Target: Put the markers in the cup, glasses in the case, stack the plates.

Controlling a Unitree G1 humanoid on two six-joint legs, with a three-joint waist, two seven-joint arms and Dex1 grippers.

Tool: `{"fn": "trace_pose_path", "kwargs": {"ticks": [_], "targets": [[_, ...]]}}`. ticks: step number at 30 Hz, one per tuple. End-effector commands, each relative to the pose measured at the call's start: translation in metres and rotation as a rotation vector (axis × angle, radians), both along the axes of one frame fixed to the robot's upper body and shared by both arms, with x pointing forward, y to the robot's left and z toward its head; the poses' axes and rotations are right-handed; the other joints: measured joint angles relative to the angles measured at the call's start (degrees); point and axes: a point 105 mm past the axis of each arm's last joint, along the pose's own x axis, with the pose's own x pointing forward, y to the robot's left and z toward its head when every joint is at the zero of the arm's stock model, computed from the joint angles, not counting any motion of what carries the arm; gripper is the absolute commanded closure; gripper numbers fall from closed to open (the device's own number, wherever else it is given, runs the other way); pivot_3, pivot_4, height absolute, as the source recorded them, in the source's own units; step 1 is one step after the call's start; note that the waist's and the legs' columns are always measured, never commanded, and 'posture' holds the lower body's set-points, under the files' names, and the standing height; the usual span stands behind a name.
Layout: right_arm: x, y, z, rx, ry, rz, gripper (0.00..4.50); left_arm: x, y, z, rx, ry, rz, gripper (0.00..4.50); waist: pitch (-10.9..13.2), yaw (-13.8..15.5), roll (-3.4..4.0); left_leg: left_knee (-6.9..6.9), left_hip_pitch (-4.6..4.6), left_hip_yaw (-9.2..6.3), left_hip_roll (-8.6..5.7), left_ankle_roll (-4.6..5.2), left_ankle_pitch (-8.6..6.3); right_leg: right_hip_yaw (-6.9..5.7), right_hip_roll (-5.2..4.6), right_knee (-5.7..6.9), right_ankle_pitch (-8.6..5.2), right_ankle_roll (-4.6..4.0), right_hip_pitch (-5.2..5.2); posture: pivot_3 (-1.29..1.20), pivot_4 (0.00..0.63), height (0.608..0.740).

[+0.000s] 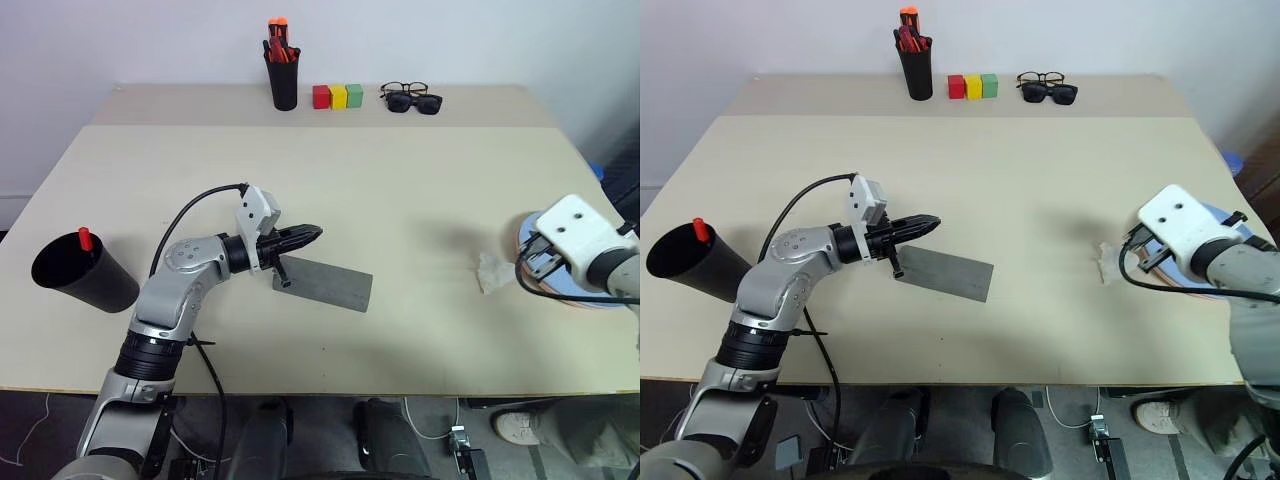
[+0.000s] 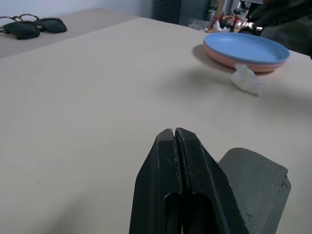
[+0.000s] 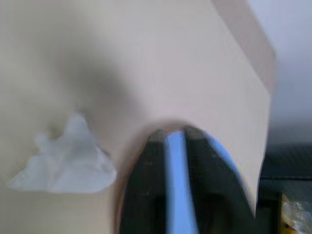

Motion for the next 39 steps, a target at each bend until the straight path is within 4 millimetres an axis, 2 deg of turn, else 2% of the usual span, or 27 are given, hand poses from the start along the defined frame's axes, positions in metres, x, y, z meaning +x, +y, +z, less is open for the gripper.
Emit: {"fn": "trace_pose_path", "kwargs": {"ticks": [1, 5, 11, 14, 17, 23, 24, 26, 30, 32, 35, 36, 37, 39], "targets": [[-0.003, -0.004, 0.004, -0.015, -0.010, -0.008, 2.18, 0.000, 0.000, 0.012, -0.034, -0.036, -0.001, 4.50, 0.0, 0.0, 0.00, 0.01, 0.00, 0.00, 0.00, 0.00, 0.00, 0.00, 0.00, 0.00, 0.00, 0.00, 0.00, 0.00, 0.150, 0.740], [-0.006, 0.011, -0.015, 0.046, 0.053, 0.025, 0.18, -0.001, -0.001, 0.012, -0.040, -0.036, 0.001, 4.50, 0.0, -0.2, 0.01, 0.00, 0.01, 0.01, 0.00, 0.00, 0.00, 0.00, 0.01, 0.01, 0.00, 0.00, 0.00, 0.00, 0.150, 0.740], [-0.001, 0.023, -0.058, 0.224, 0.137, -0.018, 0.18, -0.003, -0.002, 0.012, -0.049, -0.030, 0.002, 4.50, 0.0, -0.1, 0.00, 0.01, 0.01, 0.01, 0.00, 0.00, 0.00, 0.01, 0.00, 0.03, 0.00, 0.00, 0.00, 0.00, 0.150, 0.740], [0.006, 0.017, -0.075, 0.229, 0.151, -0.090, 0.18, -0.010, -0.003, 0.013, -0.045, -0.015, -0.039, 4.50, 0.0, -0.2, 0.00, 0.01, 0.01, 0.00, -0.01, 0.00, 0.00, 0.01, 0.00, 0.03, 0.00, 0.00, 0.00, 0.00, 0.150, 0.740], [0.011, 0.015, -0.078, 0.251, 0.136, -0.125, 0.98, -0.020, -0.002, 0.013, -0.042, 0.020, -0.092, 4.50, 0.0, -0.3, 0.02, 0.00, 0.03, 0.00, 0.02, 0.00, 0.00, 0.01, 0.03, 0.04, 0.00, -0.01, -0.01, 0.00, 0.150, 0.740], [0.010, 0.015, -0.065, 0.208, 0.100, -0.118, 4.13, -0.038, -0.006, 0.007, 0.008, 0.071, -0.198, 4.50, 0.0, -0.1, 0.04, 0.00, 0.01, 0.00, 0.01, 0.00, 0.00, 0.01, 0.01, 0.04, 0.00, -0.01, -0.01, 0.00, 0.150, 0.740], [0.010, 0.014, -0.062, 0.192, 0.091, -0.119, 4.47, -0.038, -0.006, 0.007, 0.012, 0.070, -0.200, 4.50, 0.0, -0.1, 0.04, 0.00, 0.01, 0.00, 0.01, 0.00, 0.00, 0.01, 0.01, 0.04, 0.00, -0.01, -0.01, 0.00, 0.150, 0.740], [0.009, 0.008, -0.047, 0.112, 0.042, -0.130, 4.47, -0.035, -0.007, 0.007, 0.014, 0.069, -0.190, 4.50, 0.0, -0.1, 0.04, 0.00, 0.01, 0.01, 0.00, 0.00, 0.00, 0.01, 0.00, 0.02, 0.00, -0.01, -0.01, 0.00, 0.150, 0.740], [0.008, -0.011, 0.000, -0.020, -0.070, -0.197, 4.47, -0.035, -0.009, 0.007, 0.016, 0.064, -0.205, 4.50, 0.0, -0.2, 0.07, 0.00, 0.00, 0.01, 0.00, 0.00, 0.00, 0.01, 0.01, 0.03, 0.00, -0.01, -0.03, 0.00, 0.150, 0.740], [0.008, -0.024, 0.008, -0.063, -0.081, -0.255, 4.47, -0.036, -0.012, 0.007, 0.019, 0.064, -0.216, 4.50, 0.0, -0.1, 0.06, 0.00, 0.00, 0.02, 0.01, 0.00, 0.00, 0.01, 0.01, 0.03, 0.00, -0.01, -0.03, 0.00, 0.150, 0.740], [0.011, -0.039, 0.003, -0.100, -0.051, -0.304, 4.47, -0.035, -0.015, 0.004, 0.030, 0.061, -0.213, 4.50, 0.0, -0.1, 0.04, -0.02, 0.00, 0.01, 0.01, 0.00, 0.00, 0.01, 0.01, -0.01, -0.01, -0.01, -0.02, 0.00, 0.150, 0.740], [0.012, -0.043, 0.001, -0.112, -0.046, -0.314, 3.92, -0.034, -0.015, 0.005, 0.027, 0.049, -0.200, 4.50, 0.0, -0.1, 0.04, -0.02, 0.00, 0.01, 0.01, 0.00, 0.00, 0.01, 0.00, -0.03, -0.01, -0.01, -0.02, 0.00, 0.150, 0.740], [0.013, -0.046, 0.000, -0.124, -0.049, -0.323, 3.66, -0.032, -0.015, 0.006, 0.024, 0.038, -0.182, 4.50, 0.0, -0.1, 0.04, -0.01, -0.01, 0.02, 0.00, 0.00, 0.00, 0.01, 0.00, -0.03, -0.01, -0.01, -0.01, 0.00, 0.150, 0.740], [0.017, -0.050, 0.000, -0.135, -0.063, -0.331, 2.68, -0.029, -0.011, 0.007, 0.021, 0.028, -0.143, 4.50, 0.0, -0.1, 0.04, -0.01, -0.01, 0.03, 0.00, 0.00, 0.00, 0.01, -0.02, -0.03, -0.01, -0.01, -0.02, 0.00, 0.150, 0.740]]}}
